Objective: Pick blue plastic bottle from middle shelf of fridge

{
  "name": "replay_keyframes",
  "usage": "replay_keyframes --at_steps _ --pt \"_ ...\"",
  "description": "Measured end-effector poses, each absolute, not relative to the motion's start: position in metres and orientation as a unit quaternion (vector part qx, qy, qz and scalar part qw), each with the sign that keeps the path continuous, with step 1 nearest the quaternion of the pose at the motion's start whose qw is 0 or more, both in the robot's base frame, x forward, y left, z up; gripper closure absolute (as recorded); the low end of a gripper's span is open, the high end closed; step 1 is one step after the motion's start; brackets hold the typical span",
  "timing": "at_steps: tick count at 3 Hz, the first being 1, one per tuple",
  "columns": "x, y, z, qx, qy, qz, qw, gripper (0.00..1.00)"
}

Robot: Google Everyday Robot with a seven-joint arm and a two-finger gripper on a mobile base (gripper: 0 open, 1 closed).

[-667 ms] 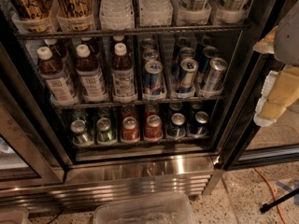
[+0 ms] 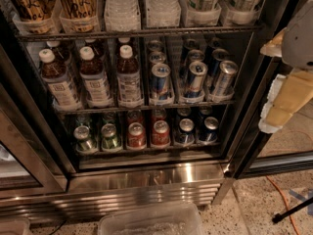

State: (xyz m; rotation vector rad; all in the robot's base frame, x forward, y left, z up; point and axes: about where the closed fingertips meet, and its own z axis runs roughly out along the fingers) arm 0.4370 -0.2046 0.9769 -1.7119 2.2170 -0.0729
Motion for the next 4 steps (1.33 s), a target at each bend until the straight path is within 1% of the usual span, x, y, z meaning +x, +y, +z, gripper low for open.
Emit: replay_keyframes --at_steps 1,2,3,4 --pt "0.436 -0.181 0.97 -0.598 0.778 0.004 0.194 0.0" --pt "0.433 -0.146 0.962 -0.571 0.783 0.048 0.24 0.0" --pt "0.427 -0.111 0.942 -0.518 0.797 0.112 0.288 0.0" --pt "0.406 -0.083 0.906 -0.479 0.797 0.162 0.33 0.0"
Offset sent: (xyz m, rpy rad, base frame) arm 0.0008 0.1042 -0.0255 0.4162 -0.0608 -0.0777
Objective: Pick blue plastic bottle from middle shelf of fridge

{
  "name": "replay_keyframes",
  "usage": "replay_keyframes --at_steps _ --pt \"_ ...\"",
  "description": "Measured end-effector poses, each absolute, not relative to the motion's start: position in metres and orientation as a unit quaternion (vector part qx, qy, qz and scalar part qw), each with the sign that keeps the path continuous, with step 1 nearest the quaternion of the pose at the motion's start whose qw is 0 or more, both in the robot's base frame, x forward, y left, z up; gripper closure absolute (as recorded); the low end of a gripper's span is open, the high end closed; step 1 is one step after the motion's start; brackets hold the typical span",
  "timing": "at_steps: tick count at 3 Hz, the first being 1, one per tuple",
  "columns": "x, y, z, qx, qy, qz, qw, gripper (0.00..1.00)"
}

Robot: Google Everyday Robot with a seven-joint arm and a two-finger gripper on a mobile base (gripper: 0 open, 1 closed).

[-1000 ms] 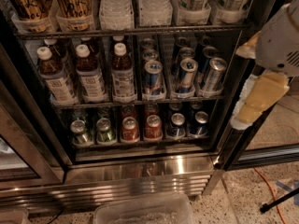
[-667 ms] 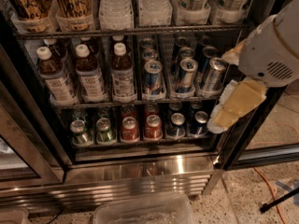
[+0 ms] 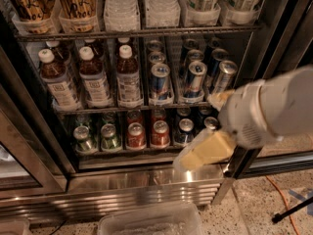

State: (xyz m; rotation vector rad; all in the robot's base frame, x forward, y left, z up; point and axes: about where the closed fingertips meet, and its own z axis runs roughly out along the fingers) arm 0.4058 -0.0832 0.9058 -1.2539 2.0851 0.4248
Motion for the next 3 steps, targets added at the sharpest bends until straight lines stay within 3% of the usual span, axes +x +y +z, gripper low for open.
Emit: replay_keyframes --at_steps 2,3 --pt "0.399 -0.041 0.88 -0.448 0.764 0.185 0.426 0.0" --pt "0.399 -0.041 0.881 -0.448 0.764 0.185 0.426 0.0"
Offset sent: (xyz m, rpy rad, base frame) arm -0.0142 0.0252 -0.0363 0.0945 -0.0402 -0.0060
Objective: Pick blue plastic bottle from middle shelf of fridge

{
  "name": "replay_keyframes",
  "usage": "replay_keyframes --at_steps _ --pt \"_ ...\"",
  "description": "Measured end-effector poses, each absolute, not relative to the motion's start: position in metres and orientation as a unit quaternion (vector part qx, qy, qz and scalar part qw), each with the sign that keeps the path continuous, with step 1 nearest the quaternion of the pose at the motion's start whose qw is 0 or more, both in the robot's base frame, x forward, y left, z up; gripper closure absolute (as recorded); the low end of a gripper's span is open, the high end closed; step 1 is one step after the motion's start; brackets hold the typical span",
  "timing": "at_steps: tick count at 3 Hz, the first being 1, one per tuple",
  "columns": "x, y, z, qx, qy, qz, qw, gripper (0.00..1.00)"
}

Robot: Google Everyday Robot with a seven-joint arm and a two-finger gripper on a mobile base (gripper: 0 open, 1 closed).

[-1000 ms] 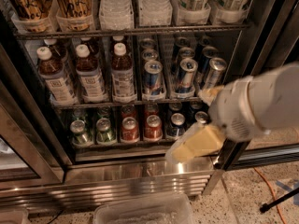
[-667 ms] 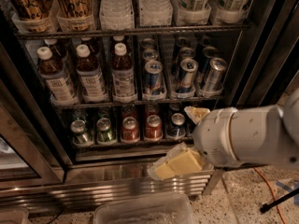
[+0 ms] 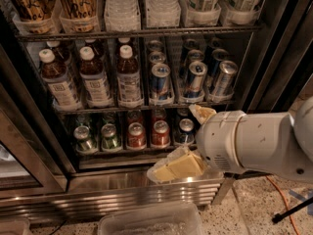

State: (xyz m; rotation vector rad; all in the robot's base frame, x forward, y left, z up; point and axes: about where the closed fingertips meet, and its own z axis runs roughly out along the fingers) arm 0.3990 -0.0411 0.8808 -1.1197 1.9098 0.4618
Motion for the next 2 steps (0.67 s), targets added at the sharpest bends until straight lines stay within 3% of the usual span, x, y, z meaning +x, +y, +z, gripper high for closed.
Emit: replay_keyframes --at_steps 2 --pt "0.39 -0.031 0.855 -0.4 0.751 0.278 0.447 0.0"
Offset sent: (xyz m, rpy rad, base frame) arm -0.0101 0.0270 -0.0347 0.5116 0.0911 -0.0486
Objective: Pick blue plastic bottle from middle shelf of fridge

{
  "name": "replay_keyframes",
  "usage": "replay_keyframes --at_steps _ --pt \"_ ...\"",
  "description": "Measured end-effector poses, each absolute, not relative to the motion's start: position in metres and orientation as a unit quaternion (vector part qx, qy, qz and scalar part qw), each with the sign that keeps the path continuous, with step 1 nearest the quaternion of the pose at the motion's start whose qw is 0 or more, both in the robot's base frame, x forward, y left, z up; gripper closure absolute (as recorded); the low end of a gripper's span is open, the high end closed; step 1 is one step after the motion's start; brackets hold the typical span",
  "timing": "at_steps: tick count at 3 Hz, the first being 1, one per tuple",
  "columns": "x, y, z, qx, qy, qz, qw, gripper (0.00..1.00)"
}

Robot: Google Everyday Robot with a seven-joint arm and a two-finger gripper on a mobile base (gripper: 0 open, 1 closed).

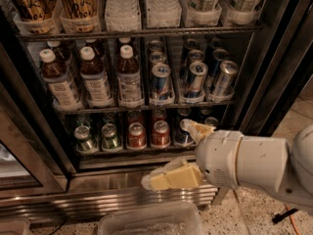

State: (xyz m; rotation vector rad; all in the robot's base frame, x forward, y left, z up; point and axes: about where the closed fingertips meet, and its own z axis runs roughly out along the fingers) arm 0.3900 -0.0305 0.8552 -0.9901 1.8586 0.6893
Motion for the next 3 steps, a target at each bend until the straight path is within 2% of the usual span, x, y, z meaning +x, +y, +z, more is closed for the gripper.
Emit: replay_keyframes --at_steps 1,3 --pt "0.391 -0.009 0.857 -0.337 0.746 0.324 0.475 0.0" --pt "0.41 0.027 0.869 -0.242 0.738 0.338 0.532 0.0"
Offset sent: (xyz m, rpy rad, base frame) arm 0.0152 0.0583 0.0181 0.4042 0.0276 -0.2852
